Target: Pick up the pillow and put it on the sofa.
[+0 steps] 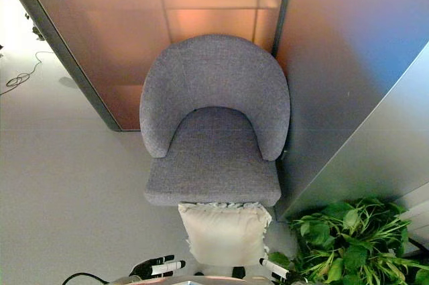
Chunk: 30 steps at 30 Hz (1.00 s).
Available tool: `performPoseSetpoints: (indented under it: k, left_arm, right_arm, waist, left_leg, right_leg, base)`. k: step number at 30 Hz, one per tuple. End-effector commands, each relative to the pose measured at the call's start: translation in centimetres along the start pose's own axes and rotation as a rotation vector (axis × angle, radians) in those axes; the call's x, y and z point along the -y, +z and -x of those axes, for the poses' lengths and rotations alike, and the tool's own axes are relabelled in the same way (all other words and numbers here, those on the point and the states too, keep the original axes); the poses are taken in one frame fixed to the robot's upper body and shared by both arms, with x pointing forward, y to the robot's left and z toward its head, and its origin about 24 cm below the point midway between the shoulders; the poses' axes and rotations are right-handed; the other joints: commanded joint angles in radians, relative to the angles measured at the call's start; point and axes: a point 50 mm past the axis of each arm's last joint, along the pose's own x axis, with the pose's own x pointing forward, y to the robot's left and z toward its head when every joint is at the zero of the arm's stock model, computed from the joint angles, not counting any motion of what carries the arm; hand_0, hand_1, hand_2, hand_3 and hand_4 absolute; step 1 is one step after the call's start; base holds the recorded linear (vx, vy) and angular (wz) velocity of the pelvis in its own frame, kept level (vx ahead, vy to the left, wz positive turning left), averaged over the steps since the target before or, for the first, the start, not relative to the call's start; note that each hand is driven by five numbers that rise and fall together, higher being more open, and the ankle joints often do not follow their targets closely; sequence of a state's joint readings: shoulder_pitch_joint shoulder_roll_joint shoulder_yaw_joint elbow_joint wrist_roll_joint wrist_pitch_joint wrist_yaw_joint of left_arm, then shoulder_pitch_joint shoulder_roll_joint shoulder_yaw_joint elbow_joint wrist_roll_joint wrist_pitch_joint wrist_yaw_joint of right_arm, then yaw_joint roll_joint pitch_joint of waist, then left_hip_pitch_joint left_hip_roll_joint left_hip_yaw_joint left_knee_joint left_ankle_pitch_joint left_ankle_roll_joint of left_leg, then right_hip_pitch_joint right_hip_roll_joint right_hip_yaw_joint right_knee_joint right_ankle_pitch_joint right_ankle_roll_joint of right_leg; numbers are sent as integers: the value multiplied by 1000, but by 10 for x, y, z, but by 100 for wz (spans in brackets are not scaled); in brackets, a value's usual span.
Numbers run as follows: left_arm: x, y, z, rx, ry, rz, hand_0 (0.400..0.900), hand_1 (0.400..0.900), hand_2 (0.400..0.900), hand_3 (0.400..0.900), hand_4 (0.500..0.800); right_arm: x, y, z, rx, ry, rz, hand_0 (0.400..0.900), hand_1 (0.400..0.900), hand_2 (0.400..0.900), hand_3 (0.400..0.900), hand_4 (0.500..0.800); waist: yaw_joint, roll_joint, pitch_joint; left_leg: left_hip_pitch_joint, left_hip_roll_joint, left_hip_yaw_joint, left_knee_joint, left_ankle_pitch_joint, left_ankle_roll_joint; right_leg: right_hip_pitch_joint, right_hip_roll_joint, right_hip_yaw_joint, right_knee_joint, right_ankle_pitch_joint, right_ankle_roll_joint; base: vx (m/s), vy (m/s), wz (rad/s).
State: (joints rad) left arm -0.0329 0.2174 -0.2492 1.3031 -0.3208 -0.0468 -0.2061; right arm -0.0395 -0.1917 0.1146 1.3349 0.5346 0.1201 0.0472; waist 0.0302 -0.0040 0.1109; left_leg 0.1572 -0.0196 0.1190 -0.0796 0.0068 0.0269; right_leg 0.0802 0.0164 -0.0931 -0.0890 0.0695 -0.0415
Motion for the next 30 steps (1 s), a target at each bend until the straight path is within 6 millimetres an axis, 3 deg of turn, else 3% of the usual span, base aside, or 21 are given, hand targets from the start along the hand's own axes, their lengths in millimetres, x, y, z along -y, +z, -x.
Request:
performPoseSetpoints:
  k: [1, 10, 15, 24, 30]
  left_arm:
    - [4, 26, -4, 77, -6, 2, 900, 900, 900, 900, 800]
    - [-2, 24, -3, 79, 44, -3, 900, 900, 900, 900, 800]
    - [-2, 22, -2, 75, 53, -20, 900, 900, 900, 900, 800]
    - [-7, 24, -1, 84, 98, -48, 900, 900, 900, 900, 800]
    - [-13, 64, 1, 214, 114, -30, 900, 900, 900, 900, 800]
  right_arm:
    - [3, 28, 1, 57, -32, 65, 900, 900, 900, 900, 800]
    - [4, 34, 2, 115, -32, 87, 900, 900, 900, 900, 800]
    - [-4, 55, 6, 279, -68, 349, 900, 900, 900, 900, 800]
    - [-29, 109, 25, 640, -209, 795, 900, 900, 900, 900, 800]
    - [-55, 179, 63, 983, -373, 901, 900, 900, 900, 900, 800]
  waist:
    - [-6, -8, -14]
    - [-7, -7, -6]
    - [-6, -10, 2]
    - [9, -28, 49]
    - [17, -32, 193]
  left_leg:
    - [-41, -15, -94, 3, -16, -8]
    - [-47, -16, -93, 6, -15, -8]
    - [-53, -19, -93, 11, -16, -8]
    - [-101, -26, -91, 44, -22, -1]
    - [-263, -36, -74, 155, -30, 9]
  right_leg:
    - [28, -49, -27, 49, -67, 94]
    - [23, -49, -28, 52, -67, 94]
    - [18, -52, -29, 53, -65, 95]
    - [-21, -62, -32, 73, -63, 100]
    - [-167, -73, -26, 152, -60, 92]
  base:
    - [0, 0, 0]
    - [3, 1, 0]
    - [21, -2, 2]
    - [36, -25, 8]
    - [-147, -38, 12]
